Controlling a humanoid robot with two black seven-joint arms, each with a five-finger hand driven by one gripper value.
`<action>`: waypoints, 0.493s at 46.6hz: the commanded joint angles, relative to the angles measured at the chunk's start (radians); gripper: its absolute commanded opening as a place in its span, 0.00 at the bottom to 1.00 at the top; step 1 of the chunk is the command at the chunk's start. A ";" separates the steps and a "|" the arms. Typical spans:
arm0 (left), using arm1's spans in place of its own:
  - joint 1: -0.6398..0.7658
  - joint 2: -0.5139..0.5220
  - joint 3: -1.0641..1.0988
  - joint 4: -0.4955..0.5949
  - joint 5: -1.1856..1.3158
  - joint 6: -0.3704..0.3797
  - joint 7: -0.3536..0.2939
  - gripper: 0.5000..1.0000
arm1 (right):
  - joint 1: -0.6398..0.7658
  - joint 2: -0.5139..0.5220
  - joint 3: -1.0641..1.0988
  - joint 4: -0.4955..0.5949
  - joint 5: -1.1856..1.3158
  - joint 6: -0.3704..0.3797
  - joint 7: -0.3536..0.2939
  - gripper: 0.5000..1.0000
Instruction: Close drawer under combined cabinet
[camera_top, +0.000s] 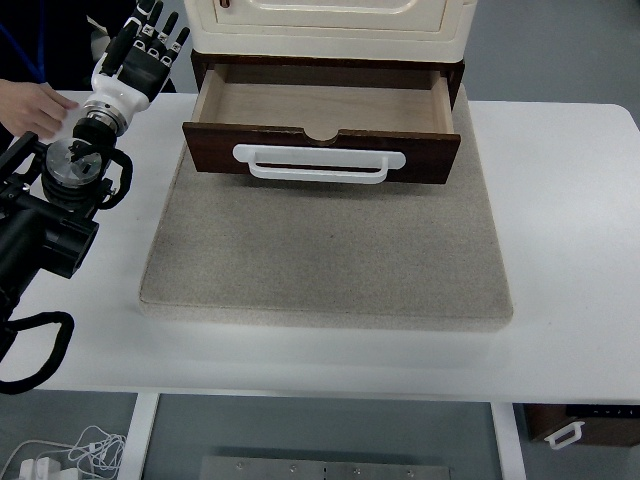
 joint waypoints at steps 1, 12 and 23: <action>0.000 0.000 0.000 0.000 0.000 0.000 0.000 1.00 | 0.000 0.000 0.000 0.000 0.000 0.000 0.000 0.90; -0.002 0.002 -0.002 0.006 -0.006 0.000 0.000 1.00 | 0.000 0.000 0.000 0.000 0.000 0.000 0.000 0.90; -0.014 0.015 -0.014 0.011 -0.009 -0.017 0.000 1.00 | 0.000 0.000 0.000 0.000 0.000 0.000 0.000 0.90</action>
